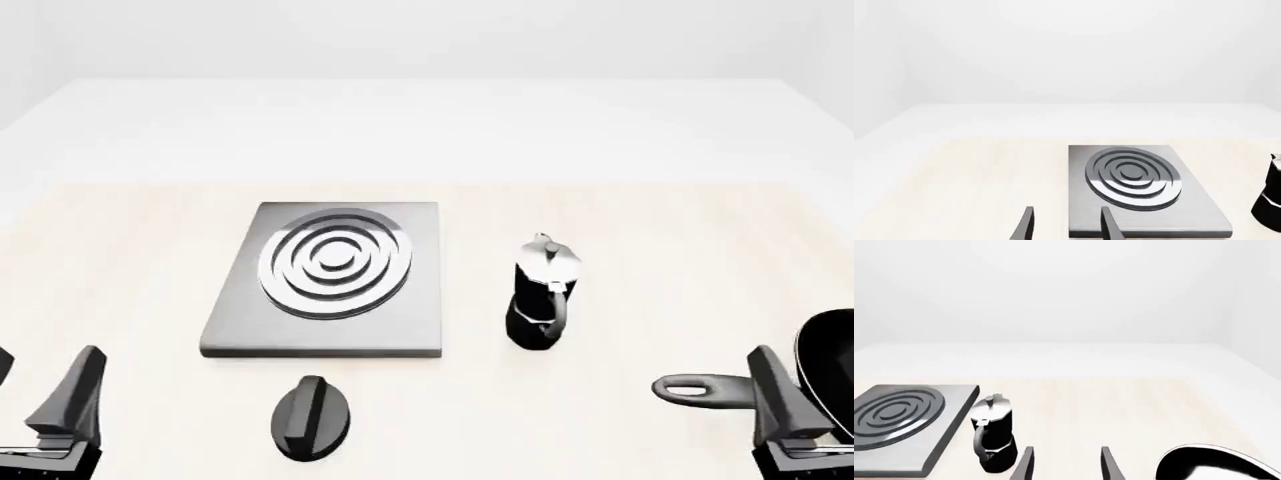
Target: Put the moka pot on the stove.
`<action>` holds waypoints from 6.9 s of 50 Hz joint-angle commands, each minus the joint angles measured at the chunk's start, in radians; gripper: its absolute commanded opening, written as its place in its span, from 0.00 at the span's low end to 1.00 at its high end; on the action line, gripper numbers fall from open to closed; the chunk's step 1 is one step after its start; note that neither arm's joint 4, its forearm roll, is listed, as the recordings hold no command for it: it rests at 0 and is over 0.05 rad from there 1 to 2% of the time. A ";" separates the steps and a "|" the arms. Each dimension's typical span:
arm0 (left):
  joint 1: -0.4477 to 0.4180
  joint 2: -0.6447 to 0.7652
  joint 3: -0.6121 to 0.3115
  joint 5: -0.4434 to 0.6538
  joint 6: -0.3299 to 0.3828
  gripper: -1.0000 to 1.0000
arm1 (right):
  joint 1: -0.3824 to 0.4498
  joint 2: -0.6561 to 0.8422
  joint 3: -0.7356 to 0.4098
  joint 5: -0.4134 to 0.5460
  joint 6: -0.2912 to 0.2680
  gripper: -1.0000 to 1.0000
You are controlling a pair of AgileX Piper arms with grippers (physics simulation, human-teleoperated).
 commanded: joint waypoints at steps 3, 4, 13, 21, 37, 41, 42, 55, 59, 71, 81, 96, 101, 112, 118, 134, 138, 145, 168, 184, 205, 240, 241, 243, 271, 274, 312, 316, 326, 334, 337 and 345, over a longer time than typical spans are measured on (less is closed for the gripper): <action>0.000 0.000 0.000 0.000 0.000 1.00 | 0.014 0.020 -0.005 -0.006 -0.013 1.00; 0.000 0.000 0.000 0.000 0.000 1.00 | 0.017 0.021 -0.005 -0.005 -0.015 1.00; 0.000 0.000 0.000 0.000 0.000 1.00 | 0.058 0.019 -0.042 0.024 -0.043 1.00; 0.000 0.000 0.000 0.000 0.000 1.00 | 0.104 0.022 -0.070 0.045 -0.042 1.00; 0.000 0.000 0.000 0.000 0.000 1.00 | 0.195 0.157 -0.086 -0.071 -0.038 1.00; 0.000 0.000 0.000 0.000 0.000 1.00 | 0.209 0.177 -0.091 -0.085 -0.039 1.00; 0.000 0.000 0.000 0.000 0.000 1.00 | 0.212 0.181 -0.092 -0.088 -0.039 1.00; 0.000 0.000 0.000 0.000 0.000 1.00 | 0.245 0.208 -0.097 -0.104 -0.041 1.00; 0.000 0.000 0.000 0.000 0.000 1.00 | 0.253 0.227 -0.097 -0.122 -0.041 1.00; 0.000 0.000 0.000 0.000 0.000 1.00 | 0.299 0.304 -0.086 -0.194 -0.034 1.00; 0.000 0.000 0.000 0.000 0.000 1.00 | 0.327 0.365 -0.084 -0.249 -0.034 1.00; 0.000 0.000 0.000 0.000 0.000 1.00 | 0.354 0.505 -0.074 -0.382 -0.034 1.00; 0.000 0.000 0.000 0.000 0.000 1.00 | 0.362 0.563 -0.070 -0.439 -0.034 1.00; 0.000 0.000 0.000 0.000 0.000 1.00 | 0.373 0.694 -0.069 -0.555 -0.033 1.00; 0.000 0.000 0.000 0.000 0.000 1.00 | 0.380 0.755 -0.071 -0.609 -0.036 1.00; 0.000 0.000 0.000 0.000 0.000 1.00 | 0.388 0.902 -0.083 -0.722 -0.027 1.00; 0.000 0.000 0.000 0.000 0.000 1.00 | 0.380 0.962 -0.077 -0.774 -0.022 1.00; 0.000 0.000 0.000 0.000 0.000 1.00 | 0.385 1.041 -0.081 -0.829 -0.018 1.00; 0.000 0.000 0.000 0.000 0.000 1.00 | 0.391 1.227 -0.082 -0.969 0.011 1.00; 0.000 0.000 0.000 0.000 0.000 1.00 | 0.399 1.333 -0.102 -1.037 0.020 1.00; 0.000 0.000 0.000 0.000 0.000 1.00 | 0.408 1.468 -0.138 -1.104 0.044 1.00; 0.000 0.000 0.000 0.000 0.000 1.00 | 0.410 1.631 -0.170 -1.177 0.074 1.00; 0.000 0.000 0.000 0.000 0.000 1.00 | 0.411 1.633 -0.173 -1.176 0.074 1.00; 0.000 0.000 0.000 0.000 0.000 1.00 | 0.413 1.639 -0.178 -1.175 0.075 1.00; 0.000 0.000 0.000 0.000 0.000 1.00 | 0.440 1.574 -0.198 -1.099 0.064 0.00; 0.000 0.000 0.000 0.000 0.000 1.00 | 0.441 1.546 -0.199 -1.079 0.057 0.00; 0.000 0.000 0.000 0.000 0.000 1.00 | 0.450 1.295 -0.280 -0.848 0.004 0.00; 0.000 0.000 0.000 0.000 0.000 1.00 | 0.449 1.269 -0.290 -0.824 -0.003 0.00; 0.000 0.000 0.000 0.000 0.000 1.00 | 0.453 1.214 -0.324 -0.767 -0.016 0.00; 0.000 0.000 0.000 0.000 0.000 1.00 | 0.461 1.193 -0.342 -0.757 -0.022 0.00; 0.000 0.000 0.000 0.000 0.000 1.00 | 0.461 1.189 -0.348 -0.755 -0.025 0.00; 0.000 0.000 0.000 0.000 0.000 1.00 | 0.471 1.176 -0.378 -0.739 -0.041 0.00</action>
